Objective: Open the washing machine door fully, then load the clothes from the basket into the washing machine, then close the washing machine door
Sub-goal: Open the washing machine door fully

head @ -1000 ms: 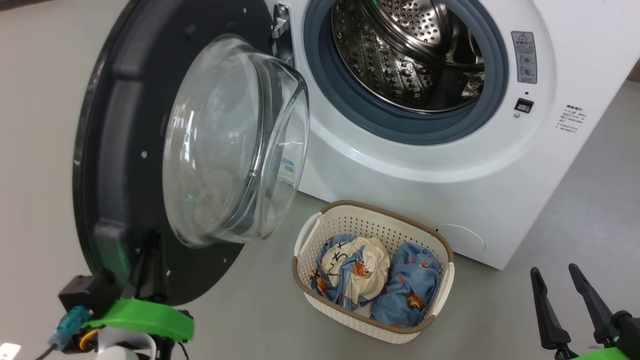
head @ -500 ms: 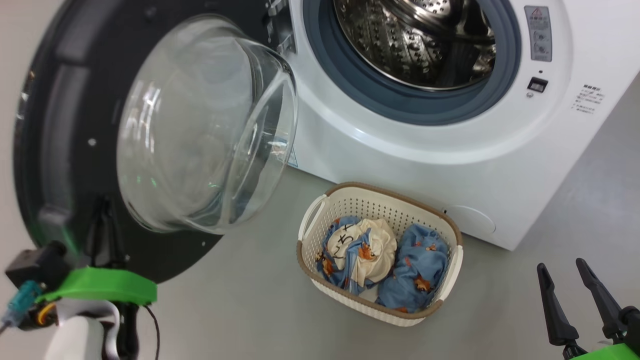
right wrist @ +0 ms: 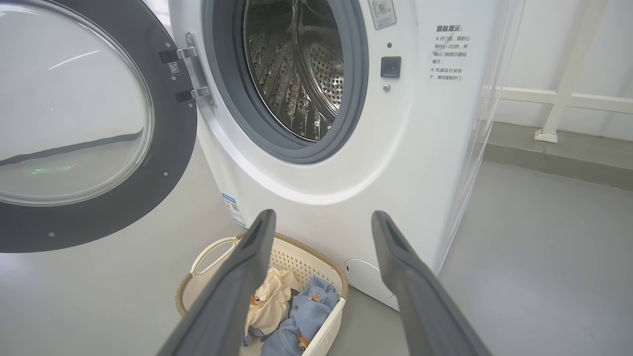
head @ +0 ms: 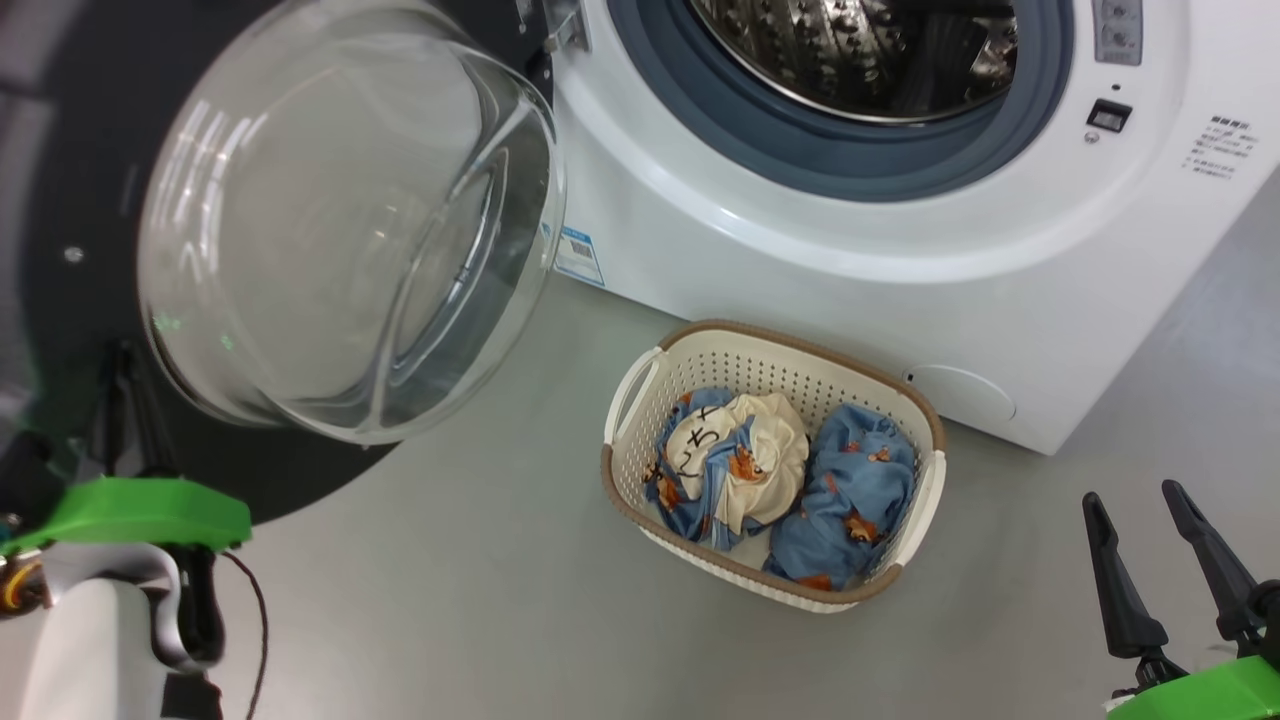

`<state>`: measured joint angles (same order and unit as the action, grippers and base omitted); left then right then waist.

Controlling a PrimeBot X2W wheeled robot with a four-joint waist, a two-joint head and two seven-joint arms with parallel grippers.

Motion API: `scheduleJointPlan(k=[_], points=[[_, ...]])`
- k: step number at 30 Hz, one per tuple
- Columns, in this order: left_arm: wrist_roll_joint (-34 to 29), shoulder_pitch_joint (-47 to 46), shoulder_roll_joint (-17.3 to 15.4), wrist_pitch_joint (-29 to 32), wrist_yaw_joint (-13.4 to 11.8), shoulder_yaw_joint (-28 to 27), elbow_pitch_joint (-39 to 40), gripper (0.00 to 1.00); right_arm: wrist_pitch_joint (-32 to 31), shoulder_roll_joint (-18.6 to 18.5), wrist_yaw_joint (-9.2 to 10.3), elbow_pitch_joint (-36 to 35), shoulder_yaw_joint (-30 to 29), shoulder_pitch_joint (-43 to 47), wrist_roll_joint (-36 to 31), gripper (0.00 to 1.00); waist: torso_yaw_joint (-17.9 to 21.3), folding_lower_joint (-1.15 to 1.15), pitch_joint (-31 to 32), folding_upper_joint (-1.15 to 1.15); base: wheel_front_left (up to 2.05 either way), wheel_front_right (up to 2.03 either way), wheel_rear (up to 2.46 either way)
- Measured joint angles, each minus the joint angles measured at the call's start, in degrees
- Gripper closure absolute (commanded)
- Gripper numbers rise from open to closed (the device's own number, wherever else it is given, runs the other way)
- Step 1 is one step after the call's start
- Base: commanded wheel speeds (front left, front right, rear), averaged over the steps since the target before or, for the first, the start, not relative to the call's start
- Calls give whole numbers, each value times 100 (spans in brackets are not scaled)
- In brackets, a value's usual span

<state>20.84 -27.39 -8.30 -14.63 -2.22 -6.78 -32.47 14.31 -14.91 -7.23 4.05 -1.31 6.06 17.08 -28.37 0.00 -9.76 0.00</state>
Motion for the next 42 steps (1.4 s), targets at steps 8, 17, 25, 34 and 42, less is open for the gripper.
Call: scheduleJointPlan(k=[8,17,25,34,42], points=[[-397,-389,78,-3,62,-516,-363,100,0,-167,0,-37,34,-157,0,0,-30,0,-284,0,0,0,0],[-737,-699,102,-4,67,-1065,-777,100,0,-289,0,-44,91,-247,0,0,-24,0,-495,0,0,0,0],[-1000,-910,13,-5,116,-1440,-1047,100,0,-353,0,-71,97,-359,-1,0,8,0,-646,0,0,0,0],[-1260,-1138,-133,-4,116,-1786,-1209,100,8,-515,0,-147,113,-523,-1,0,55,0,-906,0,0,0,0],[-1313,-1278,-203,-4,177,-2053,-1266,100,9,-563,0,-176,131,-570,-51,0,105,0,-1062,0,0,0,0]])
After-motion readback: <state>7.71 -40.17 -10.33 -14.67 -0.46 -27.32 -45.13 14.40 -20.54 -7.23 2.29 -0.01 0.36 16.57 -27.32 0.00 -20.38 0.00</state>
